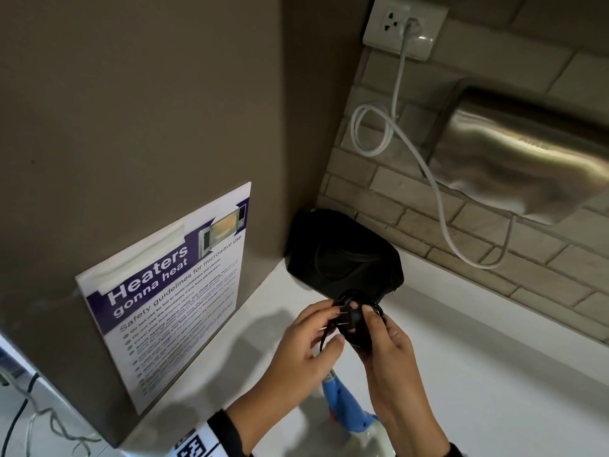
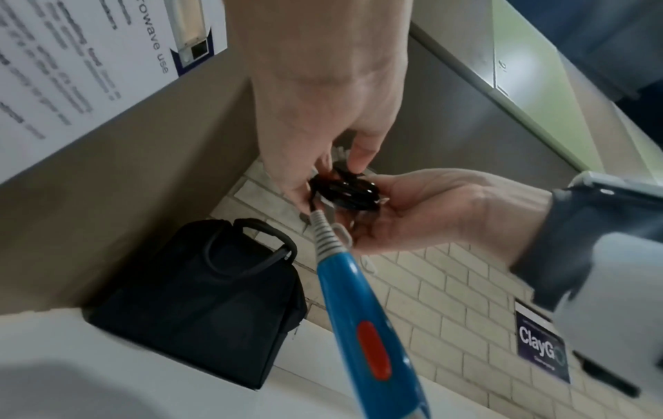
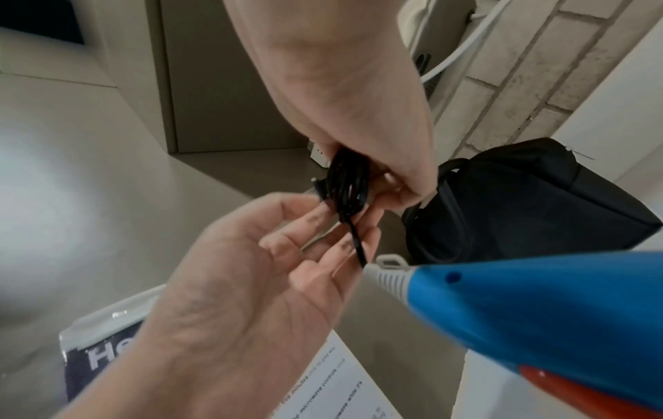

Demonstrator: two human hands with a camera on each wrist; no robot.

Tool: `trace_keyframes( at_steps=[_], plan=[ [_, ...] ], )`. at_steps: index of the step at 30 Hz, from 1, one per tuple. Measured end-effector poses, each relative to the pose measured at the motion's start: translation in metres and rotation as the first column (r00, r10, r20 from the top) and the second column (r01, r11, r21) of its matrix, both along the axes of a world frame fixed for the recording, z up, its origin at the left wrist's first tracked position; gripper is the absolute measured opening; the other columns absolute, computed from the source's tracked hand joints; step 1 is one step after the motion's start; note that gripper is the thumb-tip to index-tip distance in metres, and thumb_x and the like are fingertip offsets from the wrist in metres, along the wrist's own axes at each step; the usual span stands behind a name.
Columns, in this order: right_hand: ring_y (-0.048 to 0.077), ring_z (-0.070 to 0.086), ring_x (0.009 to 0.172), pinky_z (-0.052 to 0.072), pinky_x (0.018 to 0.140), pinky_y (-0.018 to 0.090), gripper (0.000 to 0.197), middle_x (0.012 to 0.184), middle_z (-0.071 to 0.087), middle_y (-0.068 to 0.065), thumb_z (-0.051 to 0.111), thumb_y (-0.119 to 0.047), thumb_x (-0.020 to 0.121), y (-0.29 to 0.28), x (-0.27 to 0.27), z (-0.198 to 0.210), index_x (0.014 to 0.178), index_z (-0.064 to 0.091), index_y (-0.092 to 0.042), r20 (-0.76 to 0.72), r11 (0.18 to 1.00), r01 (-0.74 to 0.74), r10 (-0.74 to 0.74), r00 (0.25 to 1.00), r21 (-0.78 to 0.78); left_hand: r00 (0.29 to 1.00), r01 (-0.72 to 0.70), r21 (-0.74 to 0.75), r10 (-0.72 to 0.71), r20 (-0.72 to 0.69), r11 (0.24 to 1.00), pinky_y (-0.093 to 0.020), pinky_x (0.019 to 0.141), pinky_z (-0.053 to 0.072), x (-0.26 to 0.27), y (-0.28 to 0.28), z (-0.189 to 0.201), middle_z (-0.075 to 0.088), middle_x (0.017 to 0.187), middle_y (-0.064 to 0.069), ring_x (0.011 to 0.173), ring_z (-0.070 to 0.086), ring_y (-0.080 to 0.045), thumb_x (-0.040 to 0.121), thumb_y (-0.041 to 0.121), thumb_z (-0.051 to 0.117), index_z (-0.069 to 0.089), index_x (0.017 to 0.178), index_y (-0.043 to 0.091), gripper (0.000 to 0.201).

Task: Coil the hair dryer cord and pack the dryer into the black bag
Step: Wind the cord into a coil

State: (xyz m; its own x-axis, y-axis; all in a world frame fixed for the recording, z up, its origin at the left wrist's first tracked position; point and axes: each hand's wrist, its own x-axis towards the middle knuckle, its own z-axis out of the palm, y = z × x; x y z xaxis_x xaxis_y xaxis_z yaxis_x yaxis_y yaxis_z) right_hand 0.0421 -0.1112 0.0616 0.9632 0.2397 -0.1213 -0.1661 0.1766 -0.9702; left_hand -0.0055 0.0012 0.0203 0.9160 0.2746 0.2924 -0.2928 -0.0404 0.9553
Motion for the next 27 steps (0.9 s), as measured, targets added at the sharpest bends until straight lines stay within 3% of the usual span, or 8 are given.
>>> trace_keyframes(
  at_steps=[2, 6, 8, 11, 17, 21, 24, 27],
  plan=[
    [0.015, 0.071, 0.088, 0.05, 0.081, 0.028, 0.026, 0.093, 0.076, 0.008, 0.046, -0.017, 0.097, 0.0, -0.001, 0.0, 0.096, 0.072, -0.011, 0.025, 0.999, -0.009, 0.01, 1.0, -0.039, 0.999, -0.034, -0.005, 0.034, 0.016, 0.999, -0.025, 0.098, 0.048, -0.001, -0.007, 0.003, 0.062, 0.119, 0.013, 0.115, 0.06, -0.01, 0.085, 0.026, 0.064, 0.063, 0.116, 0.029, 0.032],
    [0.022, 0.07, 0.092, 0.053, 0.085, 0.035, 0.024, 0.096, 0.075, 0.008, 0.049, -0.023, 0.096, 0.003, -0.005, -0.006, 0.101, 0.071, -0.014, 0.079, 0.981, -0.058, 0.074, 0.994, -0.185, 0.96, -0.279, -0.071, 0.277, -0.03, 0.958, -0.025, 0.077, 0.057, 0.003, -0.009, 0.004, 0.076, 0.087, 0.008, 0.085, 0.072, -0.01, 0.077, 0.028, 0.077, 0.071, 0.089, 0.031, 0.014],
    [0.022, 0.069, 0.092, 0.055, 0.084, 0.034, 0.022, 0.095, 0.074, 0.005, 0.053, -0.027, 0.094, 0.004, -0.007, -0.011, 0.103, 0.07, -0.016, 0.144, 0.954, -0.051, 0.098, 0.985, -0.296, 0.95, -0.309, -0.086, 0.303, -0.068, 0.947, -0.028, 0.073, 0.057, 0.004, -0.005, 0.004, 0.076, 0.079, 0.005, 0.078, 0.073, -0.012, 0.079, 0.03, 0.075, 0.072, 0.083, 0.024, 0.008],
    [0.014, 0.069, 0.084, 0.057, 0.075, 0.024, 0.013, 0.086, 0.072, -0.006, 0.055, -0.026, 0.092, 0.004, -0.01, -0.009, 0.1, 0.066, -0.024, 0.299, 0.913, -0.002, 0.136, 0.945, -0.408, 0.96, -0.274, -0.052, 0.269, -0.082, 0.96, -0.032, 0.075, 0.058, 0.001, 0.0, 0.004, 0.076, 0.08, 0.003, 0.08, 0.073, -0.013, 0.08, 0.042, 0.067, 0.07, 0.085, 0.021, 0.023],
    [0.008, 0.067, 0.07, 0.049, 0.061, 0.013, 0.015, 0.079, 0.069, -0.005, 0.051, -0.032, 0.093, -0.001, -0.006, 0.001, 0.085, 0.062, -0.025, 0.524, 0.826, 0.181, 0.156, 0.838, -0.534, 0.955, -0.289, -0.002, 0.288, -0.068, 0.957, -0.012, 0.058, 0.051, -0.003, 0.001, 0.018, 0.065, 0.065, 0.005, 0.064, 0.068, 0.003, 0.093, 0.019, 0.055, 0.047, 0.078, 0.019, 0.017],
    [0.019, 0.068, 0.071, 0.054, 0.068, 0.027, 0.025, 0.076, 0.072, 0.006, 0.049, -0.029, 0.095, 0.0, -0.004, 0.003, 0.083, 0.067, -0.015, 0.346, 0.905, 0.095, 0.06, 0.936, -0.414, 0.959, -0.262, -0.152, 0.238, -0.156, 0.953, -0.044, 0.068, 0.061, 0.0, 0.005, 0.022, 0.07, 0.08, -0.007, 0.074, 0.073, -0.018, 0.096, 0.024, 0.049, 0.049, 0.081, 0.013, 0.018],
    [0.025, 0.069, 0.077, 0.057, 0.072, 0.032, 0.033, 0.084, 0.072, 0.018, 0.048, -0.025, 0.097, -0.001, -0.002, 0.009, 0.091, 0.068, 0.001, 0.063, 0.99, -0.039, 0.048, 0.997, -0.134, 0.969, -0.187, -0.388, 0.106, -0.222, 0.903, -0.037, 0.067, 0.061, 0.0, 0.006, 0.028, 0.073, 0.094, -0.019, 0.077, 0.075, -0.028, 0.098, 0.024, 0.047, 0.051, 0.089, 0.008, 0.019],
    [0.019, 0.069, 0.075, 0.056, 0.072, 0.031, 0.034, 0.08, 0.072, 0.016, 0.047, -0.023, 0.096, -0.002, -0.003, 0.012, 0.093, 0.067, 0.004, -0.095, 0.993, -0.11, 0.113, 0.989, 0.031, 0.973, -0.148, -0.491, 0.038, -0.228, 0.858, -0.036, 0.067, 0.06, 0.0, 0.011, 0.029, 0.075, 0.094, -0.018, 0.08, 0.074, -0.031, 0.097, 0.026, 0.05, 0.053, 0.093, 0.004, 0.022]
  ],
)
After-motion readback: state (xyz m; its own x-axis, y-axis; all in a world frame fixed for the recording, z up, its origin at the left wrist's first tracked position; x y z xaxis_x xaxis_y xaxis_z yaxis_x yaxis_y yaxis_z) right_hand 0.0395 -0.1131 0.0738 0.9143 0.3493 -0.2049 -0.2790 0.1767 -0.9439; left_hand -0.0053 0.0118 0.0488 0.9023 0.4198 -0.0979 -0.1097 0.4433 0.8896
